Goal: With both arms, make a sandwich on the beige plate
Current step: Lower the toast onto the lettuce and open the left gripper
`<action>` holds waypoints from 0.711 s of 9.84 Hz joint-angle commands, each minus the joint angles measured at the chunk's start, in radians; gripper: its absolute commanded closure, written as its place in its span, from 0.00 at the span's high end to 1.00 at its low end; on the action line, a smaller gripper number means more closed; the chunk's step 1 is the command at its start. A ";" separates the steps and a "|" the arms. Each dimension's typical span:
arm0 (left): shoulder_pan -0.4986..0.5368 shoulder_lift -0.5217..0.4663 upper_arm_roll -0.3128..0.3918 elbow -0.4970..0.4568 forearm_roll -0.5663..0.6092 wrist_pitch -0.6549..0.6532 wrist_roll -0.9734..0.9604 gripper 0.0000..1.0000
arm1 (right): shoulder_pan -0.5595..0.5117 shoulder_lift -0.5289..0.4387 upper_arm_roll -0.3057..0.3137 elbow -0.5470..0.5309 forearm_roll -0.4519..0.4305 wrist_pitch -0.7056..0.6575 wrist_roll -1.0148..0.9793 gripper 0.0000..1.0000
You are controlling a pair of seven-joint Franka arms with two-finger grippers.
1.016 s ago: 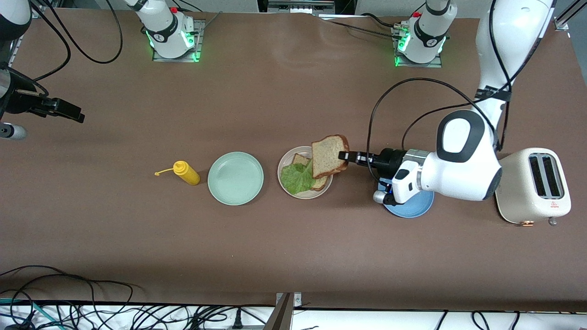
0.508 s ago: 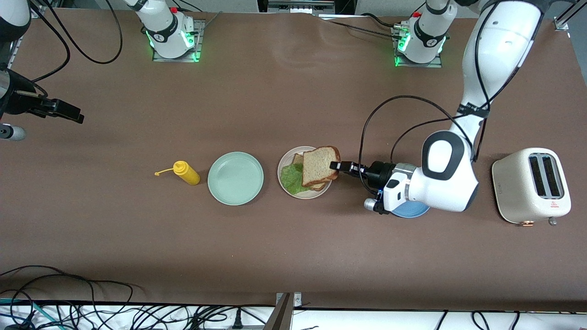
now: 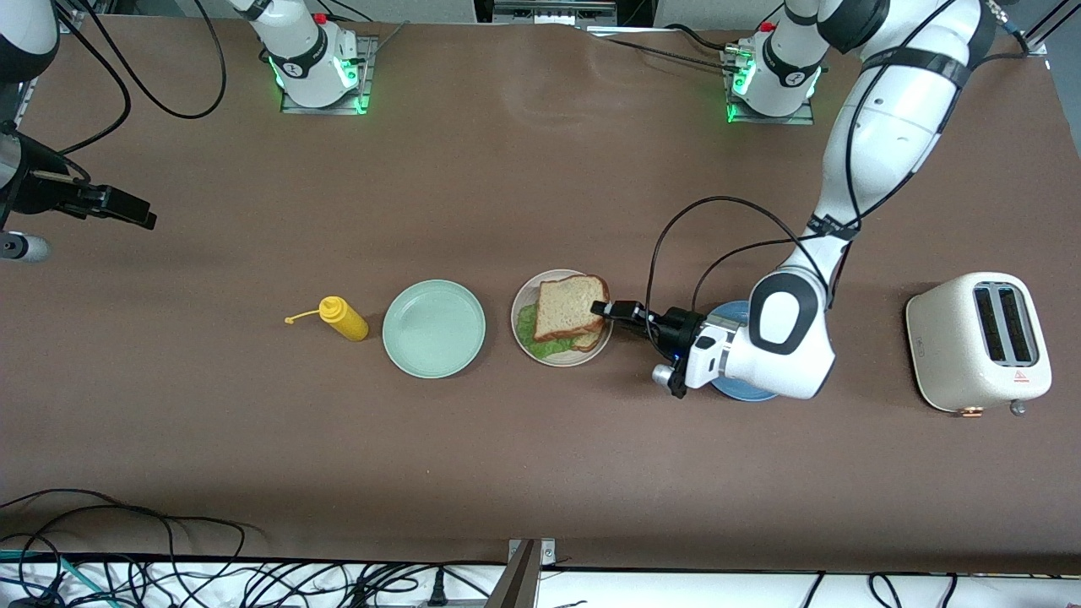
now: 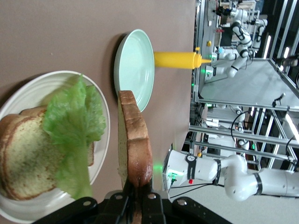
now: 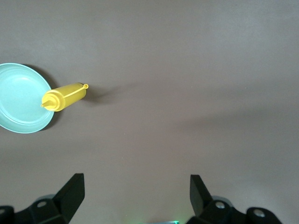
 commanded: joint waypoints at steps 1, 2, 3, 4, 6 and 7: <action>-0.014 0.064 0.000 0.010 -0.087 -0.003 0.156 0.15 | -0.001 0.014 -0.001 0.027 -0.006 -0.009 -0.003 1.00; -0.014 0.064 0.001 0.010 -0.087 -0.002 0.161 0.99 | -0.001 0.014 -0.001 0.027 -0.006 -0.009 -0.003 1.00; -0.008 0.060 0.001 0.011 -0.079 -0.003 0.180 1.00 | -0.003 0.014 -0.003 0.027 -0.006 -0.010 -0.003 1.00; -0.002 0.052 0.006 0.020 -0.066 -0.003 0.190 1.00 | -0.004 0.014 -0.004 0.027 -0.006 -0.010 -0.003 1.00; 0.007 0.029 0.012 0.028 0.005 -0.003 0.190 1.00 | -0.004 0.016 -0.004 0.027 -0.004 -0.010 -0.003 1.00; 0.017 0.026 0.014 0.032 0.060 -0.003 0.185 1.00 | -0.004 0.018 -0.004 0.026 -0.004 -0.009 -0.003 1.00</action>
